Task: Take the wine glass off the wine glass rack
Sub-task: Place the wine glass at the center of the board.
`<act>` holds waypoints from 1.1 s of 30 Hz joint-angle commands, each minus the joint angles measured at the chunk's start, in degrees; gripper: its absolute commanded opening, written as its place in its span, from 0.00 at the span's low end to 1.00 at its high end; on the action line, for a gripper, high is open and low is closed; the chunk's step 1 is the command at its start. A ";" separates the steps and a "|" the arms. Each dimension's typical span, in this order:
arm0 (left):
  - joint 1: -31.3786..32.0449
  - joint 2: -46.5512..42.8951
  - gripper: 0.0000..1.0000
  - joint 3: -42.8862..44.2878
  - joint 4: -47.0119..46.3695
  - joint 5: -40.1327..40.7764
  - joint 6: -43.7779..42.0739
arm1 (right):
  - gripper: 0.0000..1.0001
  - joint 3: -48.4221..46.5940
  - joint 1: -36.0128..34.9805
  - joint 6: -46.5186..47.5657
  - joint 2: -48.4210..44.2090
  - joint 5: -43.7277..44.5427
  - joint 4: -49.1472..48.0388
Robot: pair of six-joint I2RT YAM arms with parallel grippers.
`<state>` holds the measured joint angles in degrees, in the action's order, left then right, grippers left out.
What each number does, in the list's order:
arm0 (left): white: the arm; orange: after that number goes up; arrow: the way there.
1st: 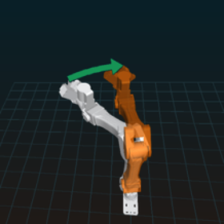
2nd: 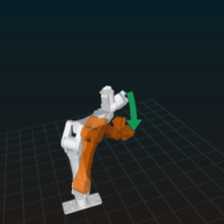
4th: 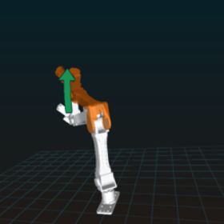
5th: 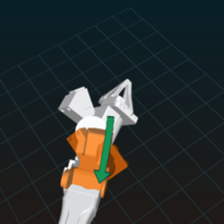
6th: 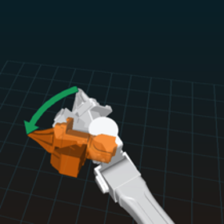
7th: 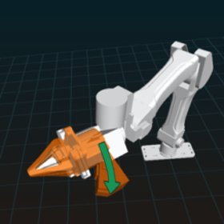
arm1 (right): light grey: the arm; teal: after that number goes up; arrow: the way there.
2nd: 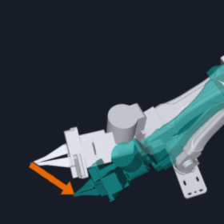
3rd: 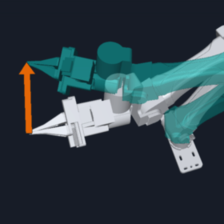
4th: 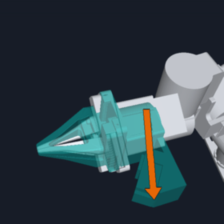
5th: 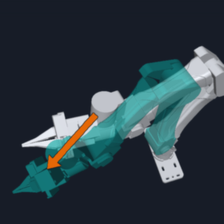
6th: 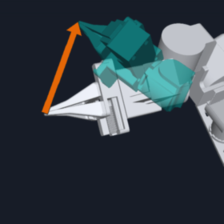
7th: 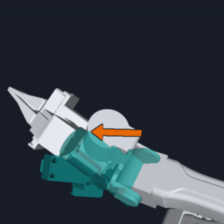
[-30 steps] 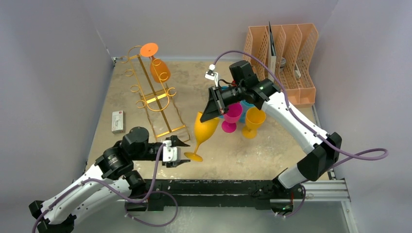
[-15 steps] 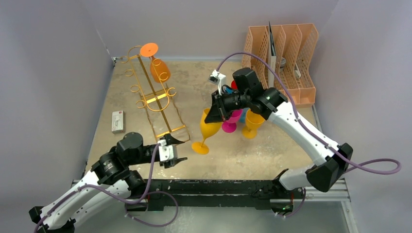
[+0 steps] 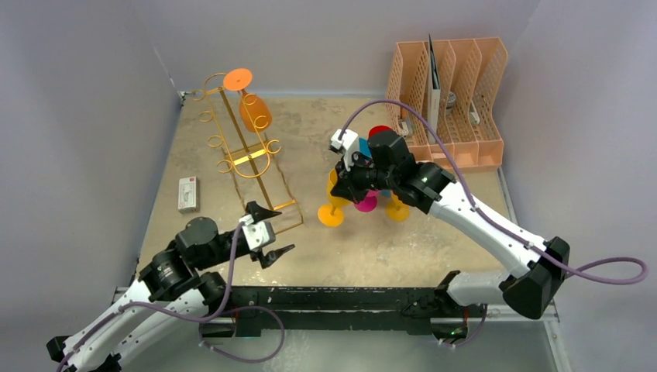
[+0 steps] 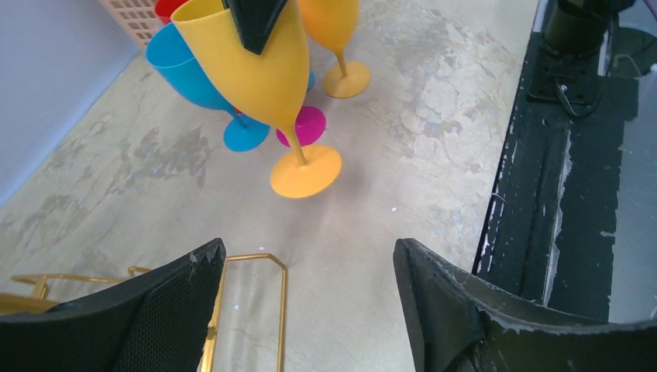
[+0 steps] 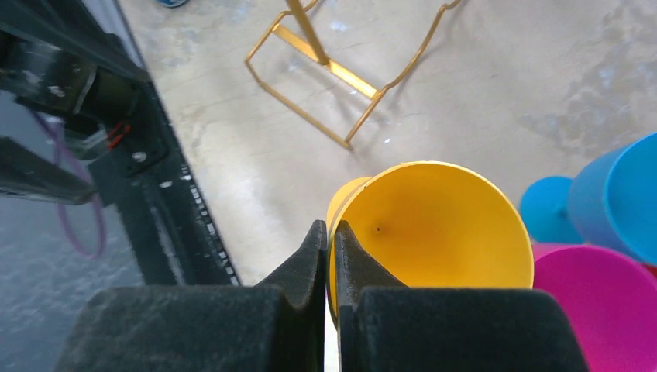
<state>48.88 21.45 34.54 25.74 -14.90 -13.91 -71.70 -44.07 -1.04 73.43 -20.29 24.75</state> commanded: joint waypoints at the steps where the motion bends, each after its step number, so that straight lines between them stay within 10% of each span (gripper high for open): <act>1: -0.10 -2.62 0.80 -0.29 -1.56 5.16 4.07 | 0.00 0.26 -1.24 8.15 1.55 8.96 -7.02; 33: -0.10 -5.07 0.84 0.70 2.48 8.19 2.95 | 0.00 -11.70 -1.28 8.22 27.51 23.06 -18.91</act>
<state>48.88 15.79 34.48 28.84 -7.18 -11.07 -80.34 -45.32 6.07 100.60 -0.21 7.46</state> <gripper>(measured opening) 0.836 0.023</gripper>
